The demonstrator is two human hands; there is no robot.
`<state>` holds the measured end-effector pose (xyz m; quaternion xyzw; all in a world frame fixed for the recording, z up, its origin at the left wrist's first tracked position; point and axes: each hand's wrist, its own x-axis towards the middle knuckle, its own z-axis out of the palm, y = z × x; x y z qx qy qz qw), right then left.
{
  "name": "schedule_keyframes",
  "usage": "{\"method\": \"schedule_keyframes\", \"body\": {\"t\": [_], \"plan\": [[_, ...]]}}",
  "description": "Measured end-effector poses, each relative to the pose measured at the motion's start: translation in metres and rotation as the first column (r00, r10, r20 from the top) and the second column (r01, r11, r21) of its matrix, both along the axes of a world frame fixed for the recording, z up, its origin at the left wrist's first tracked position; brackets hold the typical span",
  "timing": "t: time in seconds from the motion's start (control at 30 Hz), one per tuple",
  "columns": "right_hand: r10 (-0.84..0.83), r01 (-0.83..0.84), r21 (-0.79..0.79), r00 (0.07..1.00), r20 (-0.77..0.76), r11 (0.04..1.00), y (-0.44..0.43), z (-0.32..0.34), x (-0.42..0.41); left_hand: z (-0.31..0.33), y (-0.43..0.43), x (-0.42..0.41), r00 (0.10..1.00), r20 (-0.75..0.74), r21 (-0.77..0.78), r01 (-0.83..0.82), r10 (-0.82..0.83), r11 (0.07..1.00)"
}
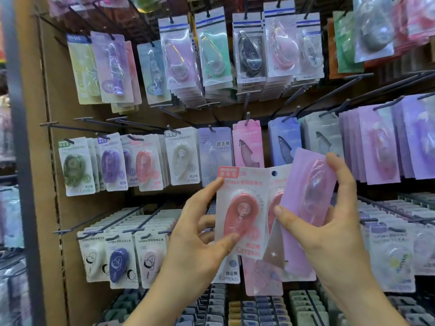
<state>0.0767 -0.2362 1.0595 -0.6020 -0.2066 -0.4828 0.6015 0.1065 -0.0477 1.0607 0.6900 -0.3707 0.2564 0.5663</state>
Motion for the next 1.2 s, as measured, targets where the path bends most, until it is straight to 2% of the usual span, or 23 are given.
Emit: {"method": "schedule_keyframes", "body": {"t": [0.07, 0.13, 0.47, 0.6, 0.73, 0.87, 1.03, 1.2], "plan": [[-0.004, 0.005, -0.047, 1.000, 0.023, 0.999, 0.007, 0.000, 0.000, 0.001, 0.004, -0.003, 0.996, -0.060, 0.057, 0.073, -0.070, 0.996], [-0.014, 0.020, -0.091, 0.998, 0.068, 0.996, 0.017, -0.001, 0.001, 0.001, 0.011, -0.007, 0.994, -0.079, 0.058, 0.076, -0.071, 0.995], [-0.037, 0.048, -0.198, 0.998, 0.056, 0.979, 0.091, 0.001, 0.021, 0.003, 0.079, 0.004, 0.976, -0.182, -0.104, 0.103, -0.120, 0.989], [-0.053, 0.062, -0.194, 0.997, 0.050, 0.979, 0.123, 0.007, 0.032, 0.012, 0.111, 0.022, 0.990, -0.134, -0.025, 0.052, -0.054, 0.998], [-0.085, 0.095, -0.196, 0.995, 0.060, 0.976, 0.150, 0.018, 0.046, 0.036, 0.144, 0.045, 0.982, -0.004, -0.014, -0.189, 0.189, 0.982], [-0.080, 0.093, -0.186, 0.994, 0.074, 0.978, 0.167, 0.024, 0.056, 0.071, 0.169, 0.069, 0.862, 0.196, 0.104, -0.493, 0.469, 0.864], [-0.095, 0.109, -0.169, 0.992, 0.085, 0.980, 0.177, 0.030, 0.068, 0.092, 0.173, 0.095, 0.721, 0.391, 0.181, -0.670, 0.572, 0.720], [-0.101, 0.112, -0.171, 0.992, 0.073, 0.979, 0.180, 0.034, 0.075, 0.099, 0.172, 0.102, 0.523, 0.507, 0.197, -0.844, 0.685, 0.499]]}}
